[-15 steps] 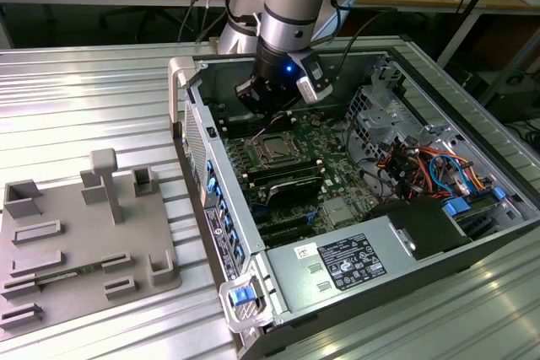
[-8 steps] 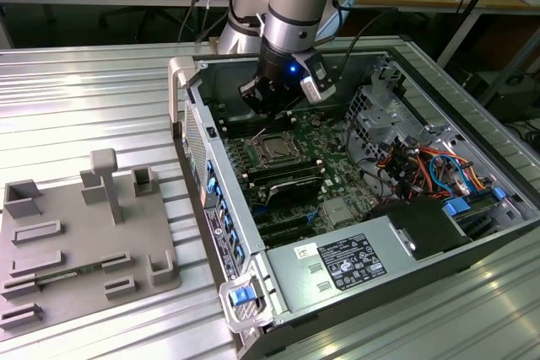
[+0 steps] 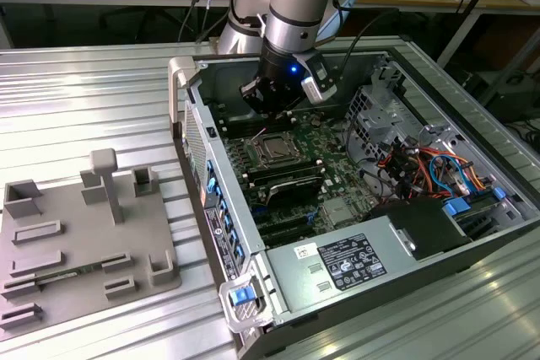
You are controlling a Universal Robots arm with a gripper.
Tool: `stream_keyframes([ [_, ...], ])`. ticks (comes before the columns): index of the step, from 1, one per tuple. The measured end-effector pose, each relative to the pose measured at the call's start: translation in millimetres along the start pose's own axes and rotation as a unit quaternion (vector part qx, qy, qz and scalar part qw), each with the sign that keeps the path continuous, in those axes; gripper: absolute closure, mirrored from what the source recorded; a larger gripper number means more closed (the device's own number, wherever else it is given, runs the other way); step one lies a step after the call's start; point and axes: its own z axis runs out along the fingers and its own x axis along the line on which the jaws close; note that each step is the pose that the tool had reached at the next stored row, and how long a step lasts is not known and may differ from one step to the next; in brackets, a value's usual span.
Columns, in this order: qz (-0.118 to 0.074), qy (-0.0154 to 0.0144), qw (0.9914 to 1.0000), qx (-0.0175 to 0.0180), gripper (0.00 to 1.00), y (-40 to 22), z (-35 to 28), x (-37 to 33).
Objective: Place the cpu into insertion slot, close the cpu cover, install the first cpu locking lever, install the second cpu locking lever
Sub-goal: 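Install the first cpu locking lever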
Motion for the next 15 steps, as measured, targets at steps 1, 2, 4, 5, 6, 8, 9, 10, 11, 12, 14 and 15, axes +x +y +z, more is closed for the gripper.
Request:
stream_keyframes([
  [1,0.000,0.0000,1.00000,0.0000,0.89,0.2,0.1,-0.1],
  [2,-0.001,0.0000,1.00000,-0.0001,0.89,0.7,0.2,-0.4],
  [4,-0.001,0.0001,1.00000,0.0000,0.89,1.7,0.5,-1.3],
  [5,-0.002,0.0001,1.00000,-0.0001,0.89,2.2,0.8,-1.9],
  [6,-0.002,0.0000,1.00000,-0.0001,0.89,2.4,1.1,-2.3],
  [8,-0.003,0.0000,0.99999,-0.0002,0.89,2.8,2.1,-3.3],
  [9,-0.004,0.0001,0.99999,-0.0001,0.89,3.1,2.8,-4.1],
  [10,-0.006,0.0001,0.99998,-0.0002,0.89,3.4,3.8,-5.8],
  [11,-0.008,0.0001,0.99997,-0.0003,0.89,3.6,4.8,-8.0],
  [12,-0.011,0.0002,0.99994,-0.0004,0.89,3.8,5.8,-10.4],
  [14,-0.016,0.0003,0.99988,-0.0005,0.89,4.1,8.2,-15.4],
  [15,-0.017,0.0003,0.99985,-0.0006,0.89,4.2,8.8,-16.0],
])
